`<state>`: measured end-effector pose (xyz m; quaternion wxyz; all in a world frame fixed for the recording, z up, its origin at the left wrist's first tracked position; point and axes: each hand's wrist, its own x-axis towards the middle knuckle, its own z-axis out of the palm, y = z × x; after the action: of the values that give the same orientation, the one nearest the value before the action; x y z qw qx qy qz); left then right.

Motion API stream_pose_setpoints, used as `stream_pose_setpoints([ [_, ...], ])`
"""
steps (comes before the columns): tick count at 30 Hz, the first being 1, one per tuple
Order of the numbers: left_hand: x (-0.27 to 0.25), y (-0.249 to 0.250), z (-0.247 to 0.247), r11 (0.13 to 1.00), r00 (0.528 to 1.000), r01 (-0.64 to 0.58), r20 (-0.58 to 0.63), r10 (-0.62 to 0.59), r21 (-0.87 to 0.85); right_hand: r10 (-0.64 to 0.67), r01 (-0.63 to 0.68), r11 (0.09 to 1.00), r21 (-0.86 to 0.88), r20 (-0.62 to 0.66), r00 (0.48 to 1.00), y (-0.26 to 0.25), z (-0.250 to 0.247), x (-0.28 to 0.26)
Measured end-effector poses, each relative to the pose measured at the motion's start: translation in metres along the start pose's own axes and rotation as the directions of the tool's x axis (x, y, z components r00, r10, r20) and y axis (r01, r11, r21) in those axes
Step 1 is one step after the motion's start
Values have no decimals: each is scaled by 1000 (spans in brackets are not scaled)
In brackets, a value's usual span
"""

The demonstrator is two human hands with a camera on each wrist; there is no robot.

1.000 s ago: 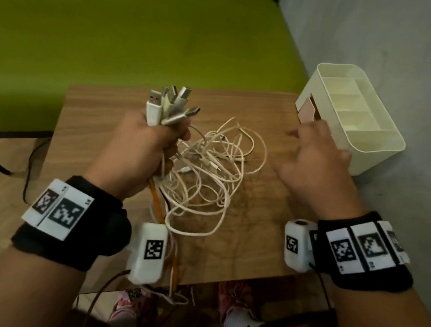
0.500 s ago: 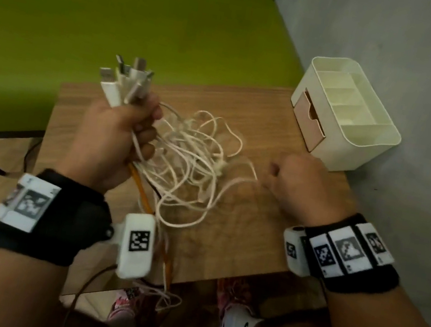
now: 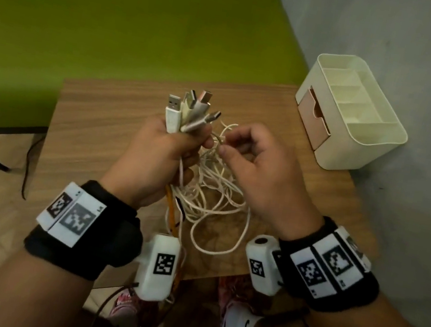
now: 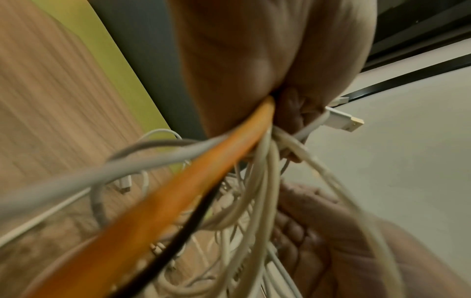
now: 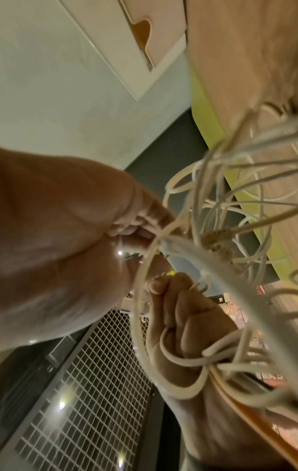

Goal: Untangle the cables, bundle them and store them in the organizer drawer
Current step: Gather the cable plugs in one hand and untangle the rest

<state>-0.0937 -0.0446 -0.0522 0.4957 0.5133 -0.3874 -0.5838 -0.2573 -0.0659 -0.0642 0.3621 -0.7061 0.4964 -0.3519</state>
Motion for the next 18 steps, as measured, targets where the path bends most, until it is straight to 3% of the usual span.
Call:
stream_pose_setpoints([
  [3, -2, 1, -1, 998, 999, 20, 45, -17, -58, 145, -123, 969, -216, 90, 985, 4, 1, 2],
  [6, -1, 2, 0, 997, 997, 42, 62, -38, -68, 162, -94, 919, -382, 151, 975, 9, 4, 2],
  [9, 2, 3, -7, 998, 1000, 30, 2, -30, -51, 127, -22, 908, -419, 226, 966, 12, -4, 4],
  [13, 10, 8, -32, 992, 989, -6, -147, -13, -125, 104, 13, 956, -293, 380, 919, 20, -35, 9],
  [16, 14, 7, -43, 979, 969, -43, -246, -8, -199, 162, -18, 921, -389, 342, 926, 36, -53, 13],
  [18, 16, 4, -42, 976, 970, -46, -242, -8, -215, 171, -27, 894, -448, 285, 943, 43, -56, 16],
])
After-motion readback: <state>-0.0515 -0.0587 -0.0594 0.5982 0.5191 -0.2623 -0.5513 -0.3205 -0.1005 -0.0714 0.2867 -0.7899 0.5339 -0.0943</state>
